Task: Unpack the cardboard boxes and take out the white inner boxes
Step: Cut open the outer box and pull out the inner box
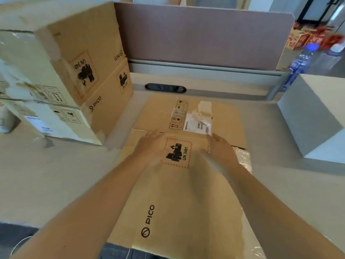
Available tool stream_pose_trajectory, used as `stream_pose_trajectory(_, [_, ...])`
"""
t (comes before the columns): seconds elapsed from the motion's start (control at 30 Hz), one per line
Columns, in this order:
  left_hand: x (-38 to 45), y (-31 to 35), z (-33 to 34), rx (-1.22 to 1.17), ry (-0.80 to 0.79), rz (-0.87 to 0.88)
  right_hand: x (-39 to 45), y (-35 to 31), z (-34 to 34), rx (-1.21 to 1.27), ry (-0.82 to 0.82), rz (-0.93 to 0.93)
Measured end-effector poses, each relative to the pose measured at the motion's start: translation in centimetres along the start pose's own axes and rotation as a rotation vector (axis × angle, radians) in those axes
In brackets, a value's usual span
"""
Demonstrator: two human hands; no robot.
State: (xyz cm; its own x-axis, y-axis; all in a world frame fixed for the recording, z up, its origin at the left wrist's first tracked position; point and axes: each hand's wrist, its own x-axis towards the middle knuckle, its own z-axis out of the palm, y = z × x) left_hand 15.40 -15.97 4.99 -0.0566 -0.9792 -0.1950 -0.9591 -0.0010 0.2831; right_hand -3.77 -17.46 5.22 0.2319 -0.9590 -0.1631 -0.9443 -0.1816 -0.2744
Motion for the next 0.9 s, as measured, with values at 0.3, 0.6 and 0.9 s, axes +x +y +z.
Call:
stream_pose_trajectory(0.3, [7.8, -3.2, 5.9, 0.181, -0.143, 0.062, 5.1, 0.2, 7.0, -0.12, -0.145, 0.212])
stream_pose_trajectory(0.6, [8.3, -3.8, 7.0, 0.201, -0.127, 0.072, 5.7, 0.8, 7.7, -0.079, -0.163, 0.204])
stream_pose_trajectory(0.9, [8.5, -6.6, 4.0, -0.211, 0.152, -0.484, 3.4, 5.2, 4.5, 0.179, 0.092, 0.745])
